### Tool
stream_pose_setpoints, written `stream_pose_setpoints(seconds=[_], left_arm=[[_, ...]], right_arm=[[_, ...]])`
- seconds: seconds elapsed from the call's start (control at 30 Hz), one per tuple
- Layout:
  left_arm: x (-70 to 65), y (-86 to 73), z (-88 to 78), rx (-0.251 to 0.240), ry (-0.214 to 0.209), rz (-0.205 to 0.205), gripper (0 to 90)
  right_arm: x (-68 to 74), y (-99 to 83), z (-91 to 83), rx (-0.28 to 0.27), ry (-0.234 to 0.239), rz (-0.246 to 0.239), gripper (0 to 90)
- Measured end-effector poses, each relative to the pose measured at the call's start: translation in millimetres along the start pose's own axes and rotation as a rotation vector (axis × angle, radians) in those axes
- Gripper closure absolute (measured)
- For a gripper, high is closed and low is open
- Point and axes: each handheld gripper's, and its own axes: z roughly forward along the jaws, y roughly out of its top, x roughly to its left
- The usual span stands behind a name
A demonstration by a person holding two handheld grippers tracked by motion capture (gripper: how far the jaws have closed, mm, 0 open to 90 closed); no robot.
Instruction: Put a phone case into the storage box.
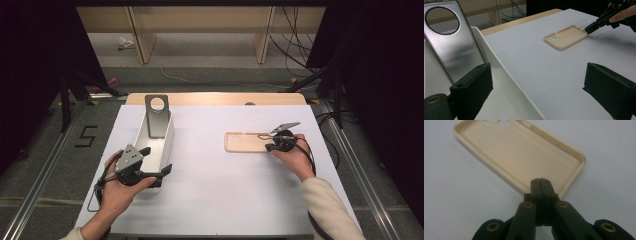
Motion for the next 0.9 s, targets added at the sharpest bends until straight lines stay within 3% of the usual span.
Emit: stream_pose_setpoints(seconds=[0.23,0.47,0.57,0.9], left_arm=[[-1.1,0.5,-0.5,-0.008,-0.002,-0.006,8.0],[-2.2,0.9,-0.5,-0.007,-0.005,-0.001,8.0],[-2.4,0.9,-0.3,-0.005,-0.004,0.000,8.0],[-1.8,0.8,-0.5,-0.007,-0.005,0.000,8.0]], right_arm=[[4.6,-2.4,3.5,0.047,0.050,-0.011,90.0],[0.2,6.6,-6.1,-0.052,0.006,0.005,90.0],[-4.7,8.3,-4.2,-0.062,-0.012,0.014,90.0],[-3.8,11.2,10.9,0.006,-0.024,-0.021,90.0]])
